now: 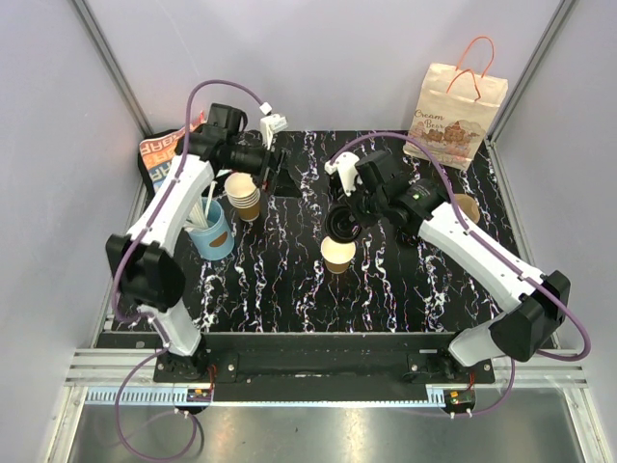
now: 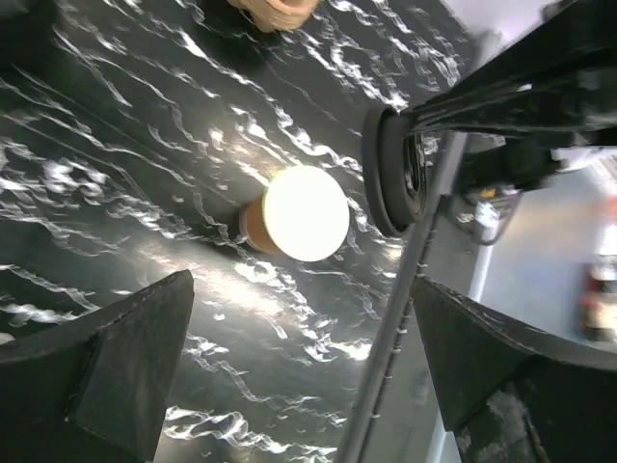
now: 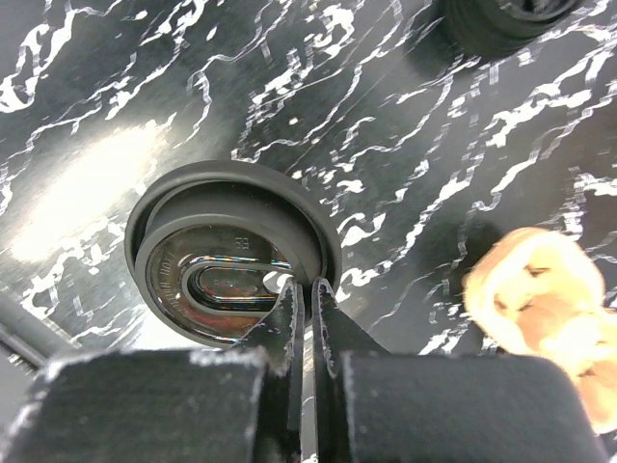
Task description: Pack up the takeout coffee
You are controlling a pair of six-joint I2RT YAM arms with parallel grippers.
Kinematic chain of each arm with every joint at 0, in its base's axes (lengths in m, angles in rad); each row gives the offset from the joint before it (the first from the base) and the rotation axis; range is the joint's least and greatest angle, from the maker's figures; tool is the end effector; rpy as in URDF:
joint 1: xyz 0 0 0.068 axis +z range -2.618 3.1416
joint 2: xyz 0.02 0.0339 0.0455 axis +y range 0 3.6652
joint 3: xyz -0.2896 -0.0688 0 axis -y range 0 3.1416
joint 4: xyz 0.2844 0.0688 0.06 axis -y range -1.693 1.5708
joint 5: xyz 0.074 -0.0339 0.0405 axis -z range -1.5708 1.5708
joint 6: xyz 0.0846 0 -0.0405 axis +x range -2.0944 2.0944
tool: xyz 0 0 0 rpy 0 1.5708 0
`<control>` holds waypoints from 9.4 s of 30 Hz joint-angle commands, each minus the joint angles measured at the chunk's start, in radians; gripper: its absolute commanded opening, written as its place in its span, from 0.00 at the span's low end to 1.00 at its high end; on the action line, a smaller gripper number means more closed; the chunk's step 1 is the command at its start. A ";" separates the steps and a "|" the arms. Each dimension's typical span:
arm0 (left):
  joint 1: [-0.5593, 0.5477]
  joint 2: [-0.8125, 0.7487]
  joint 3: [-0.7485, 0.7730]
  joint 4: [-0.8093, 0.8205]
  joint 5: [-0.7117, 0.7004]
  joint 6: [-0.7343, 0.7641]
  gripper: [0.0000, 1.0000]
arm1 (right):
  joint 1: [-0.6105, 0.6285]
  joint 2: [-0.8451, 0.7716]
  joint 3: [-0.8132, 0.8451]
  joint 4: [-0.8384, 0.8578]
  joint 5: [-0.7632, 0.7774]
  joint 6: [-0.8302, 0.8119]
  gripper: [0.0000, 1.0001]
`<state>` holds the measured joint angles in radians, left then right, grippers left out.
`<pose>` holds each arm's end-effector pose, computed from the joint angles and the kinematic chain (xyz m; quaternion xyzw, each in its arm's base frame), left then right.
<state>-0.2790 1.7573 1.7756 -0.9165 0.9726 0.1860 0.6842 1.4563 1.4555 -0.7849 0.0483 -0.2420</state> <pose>0.3968 -0.1864 0.3681 0.3424 0.7766 -0.4543 0.2709 0.2997 0.2392 0.3489 -0.4044 0.8305 0.0621 0.3780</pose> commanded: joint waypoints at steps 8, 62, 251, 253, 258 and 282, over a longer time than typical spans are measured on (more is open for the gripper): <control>-0.009 -0.375 -0.379 0.484 -0.259 0.006 0.99 | -0.061 0.131 0.040 -0.106 -0.188 0.096 0.00; -0.008 -0.469 -0.510 0.594 -0.282 0.003 0.99 | 0.005 0.384 0.204 -0.192 -0.054 0.124 0.04; -0.305 0.324 -0.317 0.476 -0.118 -0.126 0.49 | -0.499 0.470 -0.251 0.124 -0.895 0.198 0.23; -0.310 0.326 -0.315 0.472 -0.129 -0.119 0.48 | -0.500 0.467 -0.261 0.128 -0.845 0.198 0.22; -0.316 0.335 -0.300 0.452 -0.144 -0.109 0.47 | -0.488 0.475 -0.277 0.131 -0.765 0.202 0.21; -0.319 0.357 -0.272 0.433 -0.167 -0.125 0.43 | -0.512 0.216 -0.293 0.073 -0.998 0.106 0.57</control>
<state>-0.5877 2.0525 1.5059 -0.4595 0.9497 0.0219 0.1692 1.7157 1.2205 -0.7189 -0.8959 -0.0765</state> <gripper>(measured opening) 0.463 0.553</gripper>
